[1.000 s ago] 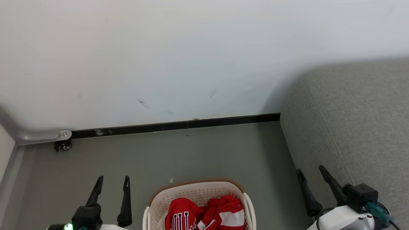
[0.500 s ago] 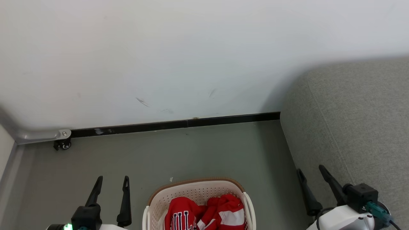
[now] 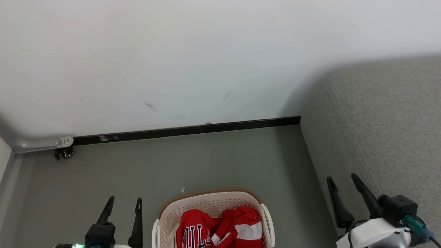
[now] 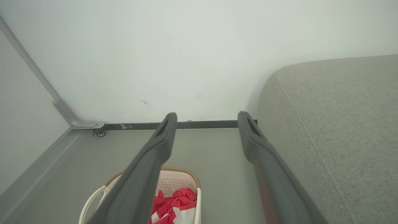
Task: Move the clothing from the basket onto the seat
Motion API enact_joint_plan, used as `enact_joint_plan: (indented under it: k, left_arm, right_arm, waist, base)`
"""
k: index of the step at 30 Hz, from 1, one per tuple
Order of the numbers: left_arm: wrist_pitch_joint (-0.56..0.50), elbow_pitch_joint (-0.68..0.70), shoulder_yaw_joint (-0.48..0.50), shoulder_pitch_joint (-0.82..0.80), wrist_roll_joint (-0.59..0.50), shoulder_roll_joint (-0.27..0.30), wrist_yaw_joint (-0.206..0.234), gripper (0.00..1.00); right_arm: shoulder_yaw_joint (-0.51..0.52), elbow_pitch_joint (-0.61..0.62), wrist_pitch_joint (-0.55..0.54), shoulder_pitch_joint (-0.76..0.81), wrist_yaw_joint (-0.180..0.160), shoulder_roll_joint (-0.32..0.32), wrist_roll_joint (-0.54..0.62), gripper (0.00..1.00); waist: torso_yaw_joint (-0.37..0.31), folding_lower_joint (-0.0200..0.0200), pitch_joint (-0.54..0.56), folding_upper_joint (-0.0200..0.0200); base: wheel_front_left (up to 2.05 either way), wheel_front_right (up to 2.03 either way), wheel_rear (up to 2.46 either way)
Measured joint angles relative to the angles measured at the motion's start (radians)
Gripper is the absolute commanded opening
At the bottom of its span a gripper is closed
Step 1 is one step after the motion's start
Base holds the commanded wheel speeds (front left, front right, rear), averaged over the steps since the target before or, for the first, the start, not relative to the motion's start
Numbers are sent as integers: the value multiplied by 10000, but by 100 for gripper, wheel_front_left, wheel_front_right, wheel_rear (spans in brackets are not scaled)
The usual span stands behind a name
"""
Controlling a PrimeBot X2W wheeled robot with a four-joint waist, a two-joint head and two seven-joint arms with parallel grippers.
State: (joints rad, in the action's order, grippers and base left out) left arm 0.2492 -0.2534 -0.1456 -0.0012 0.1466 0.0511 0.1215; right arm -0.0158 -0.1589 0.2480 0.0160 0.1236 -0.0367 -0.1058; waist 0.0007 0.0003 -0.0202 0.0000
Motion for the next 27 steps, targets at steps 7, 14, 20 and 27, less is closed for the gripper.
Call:
enact_joint_plan:
  k: [7,14,20,27]
  left_arm:
    - [0,-395,-33,-489,-86,69,-25,100]
    - [0,-840,-221,-734,-194,40,-109,100]
    - [0,-1233,-380,-1070,-270,31,-199,100]
    - [0,-1707,-721,-1390,-589,17,-293,100]
  right_arm:
    - [376,255,0,2,0,-8,17,100]
    - [468,573,0,2,0,-6,0,100]
    - [541,882,15,-19,0,-6,-13,100]
    - [560,1279,27,-272,0,-6,-86,100]
  waist:
    - [-79,0,-217,0]
    - [-174,-1,-536,0]
    - [-284,0,-899,1]
    - [-460,0,-1418,0]
  base:
    - [0,0,0]
    - [0,0,0]
    - [0,0,0]
    - [0,0,0]
